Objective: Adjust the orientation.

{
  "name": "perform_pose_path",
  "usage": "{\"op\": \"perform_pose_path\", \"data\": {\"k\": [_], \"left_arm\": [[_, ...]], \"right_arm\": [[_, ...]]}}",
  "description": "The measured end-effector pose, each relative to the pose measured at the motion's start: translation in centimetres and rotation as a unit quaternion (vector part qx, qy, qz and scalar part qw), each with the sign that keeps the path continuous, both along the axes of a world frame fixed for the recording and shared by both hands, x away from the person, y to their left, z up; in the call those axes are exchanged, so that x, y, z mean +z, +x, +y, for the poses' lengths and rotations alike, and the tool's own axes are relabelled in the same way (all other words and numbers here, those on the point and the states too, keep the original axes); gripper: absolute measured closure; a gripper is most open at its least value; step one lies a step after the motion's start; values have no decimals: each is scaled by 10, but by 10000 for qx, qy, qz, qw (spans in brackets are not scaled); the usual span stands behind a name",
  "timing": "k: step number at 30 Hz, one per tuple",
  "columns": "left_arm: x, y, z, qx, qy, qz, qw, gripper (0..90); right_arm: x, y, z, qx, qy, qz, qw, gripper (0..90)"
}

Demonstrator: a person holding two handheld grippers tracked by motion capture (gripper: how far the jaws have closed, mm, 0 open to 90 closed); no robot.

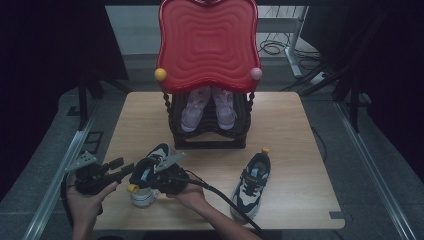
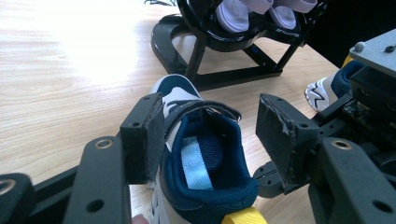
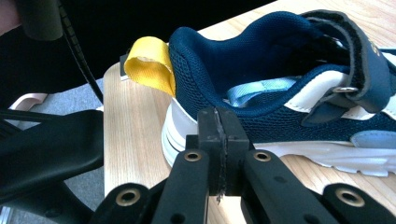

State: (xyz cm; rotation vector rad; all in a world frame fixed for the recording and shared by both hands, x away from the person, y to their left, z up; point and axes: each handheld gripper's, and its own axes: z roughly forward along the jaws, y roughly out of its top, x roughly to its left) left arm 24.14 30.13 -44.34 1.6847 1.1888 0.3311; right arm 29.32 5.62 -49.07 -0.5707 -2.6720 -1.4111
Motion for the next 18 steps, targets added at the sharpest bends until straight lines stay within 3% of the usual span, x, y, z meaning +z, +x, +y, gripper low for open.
{"op": "perform_pose_path", "data": {"k": [18], "left_arm": [[2, -2, 9, 134, -40, -40, 9999, 425]], "right_arm": [[-5, 1, 22, 70, 193, 118, 9997, 898]]}}
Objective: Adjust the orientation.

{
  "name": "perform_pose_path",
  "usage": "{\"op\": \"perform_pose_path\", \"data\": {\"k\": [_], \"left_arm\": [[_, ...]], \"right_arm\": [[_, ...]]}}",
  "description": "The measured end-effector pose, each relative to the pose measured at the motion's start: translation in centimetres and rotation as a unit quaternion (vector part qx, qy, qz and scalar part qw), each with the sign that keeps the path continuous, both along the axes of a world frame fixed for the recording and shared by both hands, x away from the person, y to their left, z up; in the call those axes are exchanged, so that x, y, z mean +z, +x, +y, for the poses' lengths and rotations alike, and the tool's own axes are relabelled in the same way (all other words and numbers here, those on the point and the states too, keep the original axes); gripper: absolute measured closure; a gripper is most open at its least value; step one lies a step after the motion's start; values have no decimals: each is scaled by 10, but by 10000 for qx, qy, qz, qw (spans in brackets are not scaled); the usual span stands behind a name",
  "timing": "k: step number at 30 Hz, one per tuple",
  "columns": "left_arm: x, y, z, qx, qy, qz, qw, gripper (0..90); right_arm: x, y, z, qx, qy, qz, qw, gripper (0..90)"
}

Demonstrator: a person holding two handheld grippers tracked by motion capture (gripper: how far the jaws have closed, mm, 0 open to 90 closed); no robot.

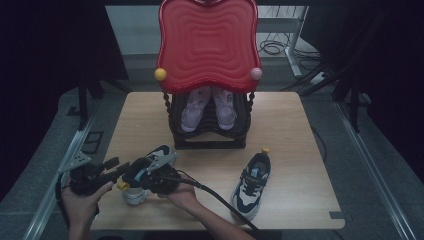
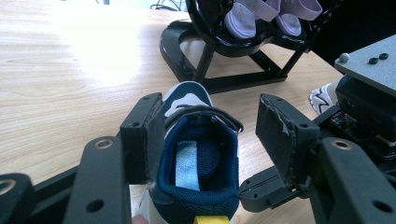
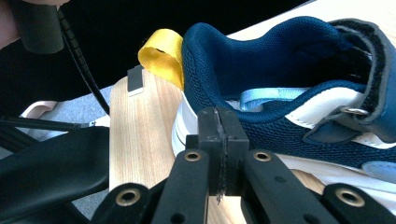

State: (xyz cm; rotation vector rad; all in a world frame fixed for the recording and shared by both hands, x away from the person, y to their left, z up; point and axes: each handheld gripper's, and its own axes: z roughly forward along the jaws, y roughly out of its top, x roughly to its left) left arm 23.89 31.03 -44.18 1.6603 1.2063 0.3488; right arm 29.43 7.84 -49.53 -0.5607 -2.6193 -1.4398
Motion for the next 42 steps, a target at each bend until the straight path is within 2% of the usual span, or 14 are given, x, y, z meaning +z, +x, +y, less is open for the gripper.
{"op": "perform_pose_path", "data": {"k": [3, 7, 12, 17, 21, 25, 38, 42], "left_arm": [[-1, 0, -1, -16, 20, 26, 10000, 425], [-2, 1, -3, -38, 48, 35, 10000, 425], [-3, 2, -6, -47, 69, 76, 9999, 425], [-5, 4, -10, -71, 125, 125, 9998, 424], [-6, 6, -12, -75, 159, 145, 9997, 425], [-7, 7, -12, -88, 103, 142, 9998, 424], [-7, 7, -16, -121, 126, 144, 9997, 424], [-7, 8, -19, -168, 121, 165, 9996, 424]], "right_arm": [[3, -2, -3, 19, -13, 29, 10000, 898], [16, -8, -20, 31, -20, -210, 9998, 898], [34, -9, -59, -147, 84, -381, 9991, 898], [41, -7, -103, -478, 164, -431, 9978, 898], [43, -9, -134, -758, 192, -531, 9955, 898], [45, -11, -160, -961, 252, -568, 9934, 898], [43, -21, -224, -1539, 270, -714, 9851, 898], [43, -25, -247, -1779, 325, -699, 9810, 898]]}}
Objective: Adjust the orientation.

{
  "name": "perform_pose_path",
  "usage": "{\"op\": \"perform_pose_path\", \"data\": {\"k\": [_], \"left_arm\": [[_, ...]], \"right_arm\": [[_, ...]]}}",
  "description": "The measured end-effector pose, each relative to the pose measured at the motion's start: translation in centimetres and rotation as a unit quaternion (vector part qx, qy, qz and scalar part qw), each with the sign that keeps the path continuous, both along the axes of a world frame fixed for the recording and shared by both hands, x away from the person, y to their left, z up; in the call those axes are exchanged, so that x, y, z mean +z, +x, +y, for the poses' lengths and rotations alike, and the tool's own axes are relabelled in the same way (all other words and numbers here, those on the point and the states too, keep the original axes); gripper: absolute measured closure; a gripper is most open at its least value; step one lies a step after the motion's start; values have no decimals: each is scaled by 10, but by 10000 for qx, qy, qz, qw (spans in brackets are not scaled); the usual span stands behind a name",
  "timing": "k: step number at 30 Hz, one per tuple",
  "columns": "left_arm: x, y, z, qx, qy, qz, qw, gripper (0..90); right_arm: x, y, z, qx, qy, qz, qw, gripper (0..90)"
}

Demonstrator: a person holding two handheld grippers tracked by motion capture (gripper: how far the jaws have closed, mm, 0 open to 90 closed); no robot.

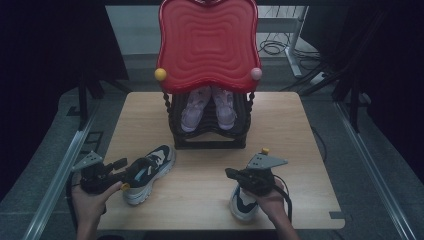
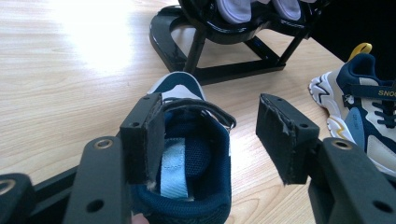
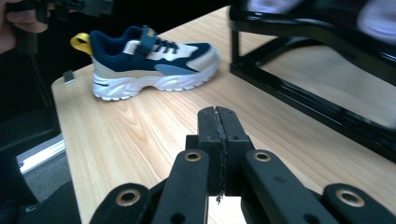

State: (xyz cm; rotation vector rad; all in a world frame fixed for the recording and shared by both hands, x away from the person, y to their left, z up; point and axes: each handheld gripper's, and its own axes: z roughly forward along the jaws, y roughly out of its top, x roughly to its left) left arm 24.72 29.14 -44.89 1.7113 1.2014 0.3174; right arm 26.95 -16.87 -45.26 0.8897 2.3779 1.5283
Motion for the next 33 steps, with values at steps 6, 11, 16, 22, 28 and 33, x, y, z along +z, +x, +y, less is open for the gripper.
{"op": "perform_pose_path", "data": {"k": [6, 11, 16, 22, 28, 33], "left_arm": [[0, 0, -1, -39, -25, -13, 10000, 424], [2, -1, 1, -36, -46, -55, 10000, 424], [1, -1, 3, -37, -56, -59, 10000, 424], [2, -1, 2, -50, -49, -64, 10000, 425], [2, -1, 3, -46, -42, -69, 10000, 425], [3, -2, 3, -38, -45, -84, 9999, 424]], "right_arm": [[0, -7, -33, -363, 51, -4, 9993, 899], [-4, -16, -54, -524, 80, -1, 9986, 898], [-10, -27, -72, -665, 51, 67, 9978, 898], [-14, -37, -91, -800, -25, 61, 9968, 898], [-20, -43, -104, -892, -96, 99, 9959, 899], [-25, -47, -108, -884, -162, 146, 9958, 899]]}}
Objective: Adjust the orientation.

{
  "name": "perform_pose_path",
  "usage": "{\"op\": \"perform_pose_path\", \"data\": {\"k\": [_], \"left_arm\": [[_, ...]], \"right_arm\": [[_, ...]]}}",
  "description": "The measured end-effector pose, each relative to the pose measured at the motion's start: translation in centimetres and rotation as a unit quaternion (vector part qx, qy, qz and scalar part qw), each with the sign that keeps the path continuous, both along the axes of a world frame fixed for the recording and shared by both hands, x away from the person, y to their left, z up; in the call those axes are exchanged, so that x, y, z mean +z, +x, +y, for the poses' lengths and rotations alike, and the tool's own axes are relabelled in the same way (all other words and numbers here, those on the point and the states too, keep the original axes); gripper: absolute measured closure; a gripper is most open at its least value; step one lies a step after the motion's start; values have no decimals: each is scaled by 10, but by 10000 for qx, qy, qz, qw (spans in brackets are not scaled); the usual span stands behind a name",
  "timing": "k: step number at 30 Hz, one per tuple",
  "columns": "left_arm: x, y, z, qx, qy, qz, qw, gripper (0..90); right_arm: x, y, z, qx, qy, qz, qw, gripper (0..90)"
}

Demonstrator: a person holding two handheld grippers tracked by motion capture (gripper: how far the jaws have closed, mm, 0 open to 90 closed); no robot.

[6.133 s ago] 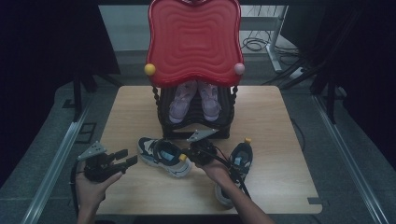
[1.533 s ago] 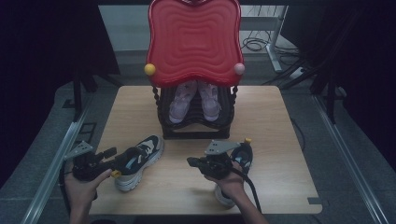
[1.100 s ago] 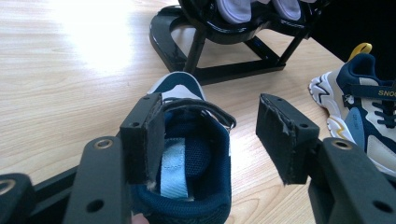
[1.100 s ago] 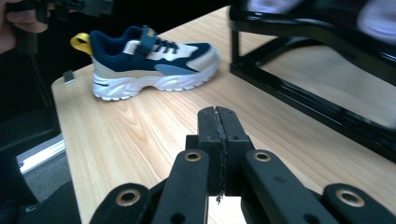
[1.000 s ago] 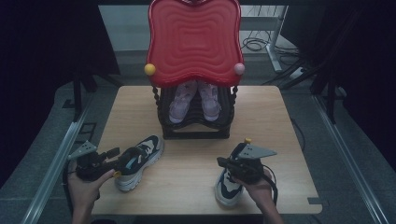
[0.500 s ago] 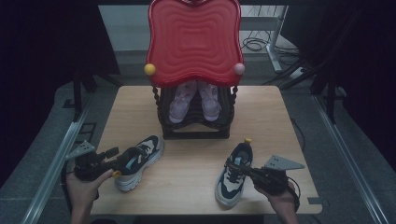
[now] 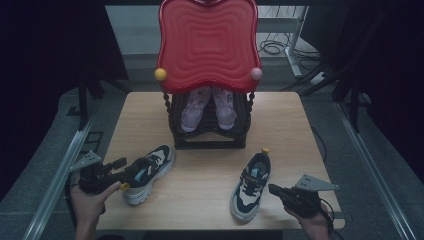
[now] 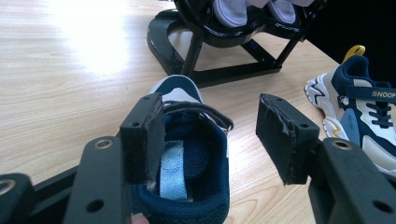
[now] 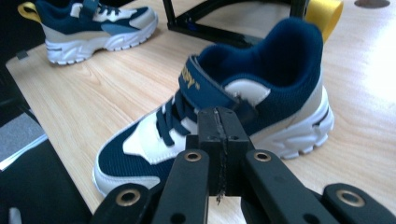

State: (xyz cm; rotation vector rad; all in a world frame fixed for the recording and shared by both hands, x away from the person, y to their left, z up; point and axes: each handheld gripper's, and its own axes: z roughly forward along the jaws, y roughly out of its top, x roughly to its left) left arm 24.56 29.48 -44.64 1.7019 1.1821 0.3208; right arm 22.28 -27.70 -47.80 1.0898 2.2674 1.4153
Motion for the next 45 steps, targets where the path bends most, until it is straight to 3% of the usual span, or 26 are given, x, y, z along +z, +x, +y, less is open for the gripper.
{"op": "perform_pose_path", "data": {"k": [7, 14, 29, 45], "left_arm": [[2, -1, 1, -7, -2, -44, 10000, 423], [1, -1, 1, -10, -1, -33, 10000, 422], [3, -2, 2, -20, -20, -46, 10000, 421], [1, -1, 2, -31, 2, -28, 10000, 420]], "right_arm": [[-13, -4, 2, 35, -253, 151, 9996, 898], [-23, -3, 4, 133, -314, 289, 9990, 899], [-34, -8, 28, 811, -440, 513, 9944, 899], [-36, -9, 36, 868, -454, 529, 9938, 899]]}}
